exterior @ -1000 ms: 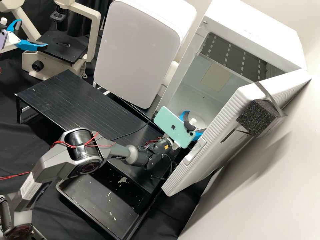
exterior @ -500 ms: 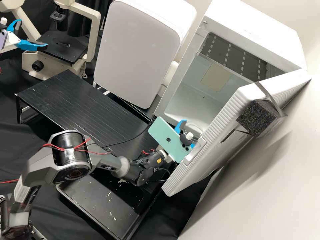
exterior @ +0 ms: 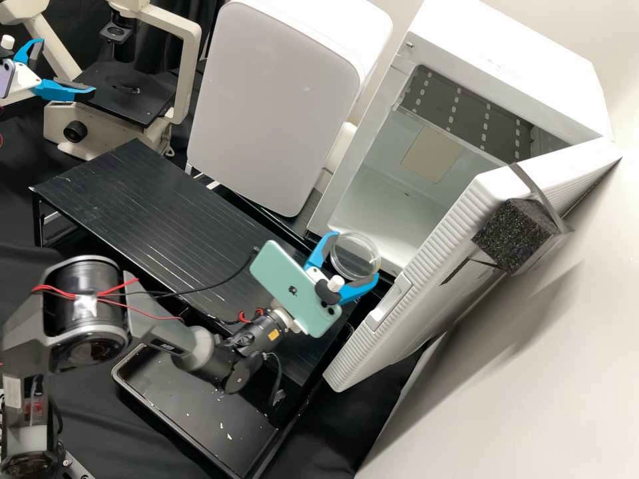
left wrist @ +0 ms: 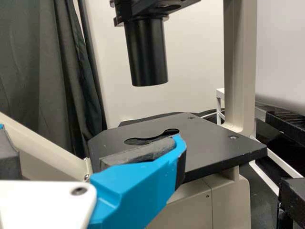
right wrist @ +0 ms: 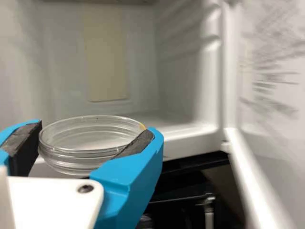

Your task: Take the petri dish out of the incubator

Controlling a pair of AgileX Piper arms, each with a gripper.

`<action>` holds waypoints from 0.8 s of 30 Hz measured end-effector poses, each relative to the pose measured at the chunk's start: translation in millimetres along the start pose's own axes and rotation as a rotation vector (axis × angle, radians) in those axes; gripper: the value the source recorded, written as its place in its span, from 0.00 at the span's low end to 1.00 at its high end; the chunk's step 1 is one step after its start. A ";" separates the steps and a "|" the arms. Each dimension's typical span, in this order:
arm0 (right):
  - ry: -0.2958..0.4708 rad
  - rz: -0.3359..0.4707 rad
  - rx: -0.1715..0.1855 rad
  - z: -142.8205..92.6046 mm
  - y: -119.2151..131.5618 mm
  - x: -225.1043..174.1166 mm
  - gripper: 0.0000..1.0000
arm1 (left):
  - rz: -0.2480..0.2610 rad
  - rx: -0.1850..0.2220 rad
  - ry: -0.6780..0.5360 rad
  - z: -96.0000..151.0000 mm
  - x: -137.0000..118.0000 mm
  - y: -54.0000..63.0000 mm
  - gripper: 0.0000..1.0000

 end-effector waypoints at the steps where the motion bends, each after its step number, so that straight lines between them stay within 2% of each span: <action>1: 0.006 -0.013 0.004 -5.9 -5.3 -6.3 0.00 | 0.000 0.000 0.000 0.0 0.0 0.0 1.00; 6: 0.042 -0.097 0.011 -33.5 -33.7 -36.1 0.00 | 0.000 0.000 0.000 0.0 0.0 0.0 1.00; 11: 0.093 -0.197 -0.027 -52.5 -61.5 -66.3 0.00 | 0.000 0.000 0.000 0.0 0.0 0.0 1.00; 19: 0.104 -0.296 -0.073 -59.4 -88.7 -102.2 0.00 | 0.000 0.000 0.000 0.0 0.0 0.0 1.00; 24: 0.097 -0.355 -0.085 -57.1 -100.3 -113.7 0.00 | 0.000 0.000 0.000 0.0 0.0 0.0 1.00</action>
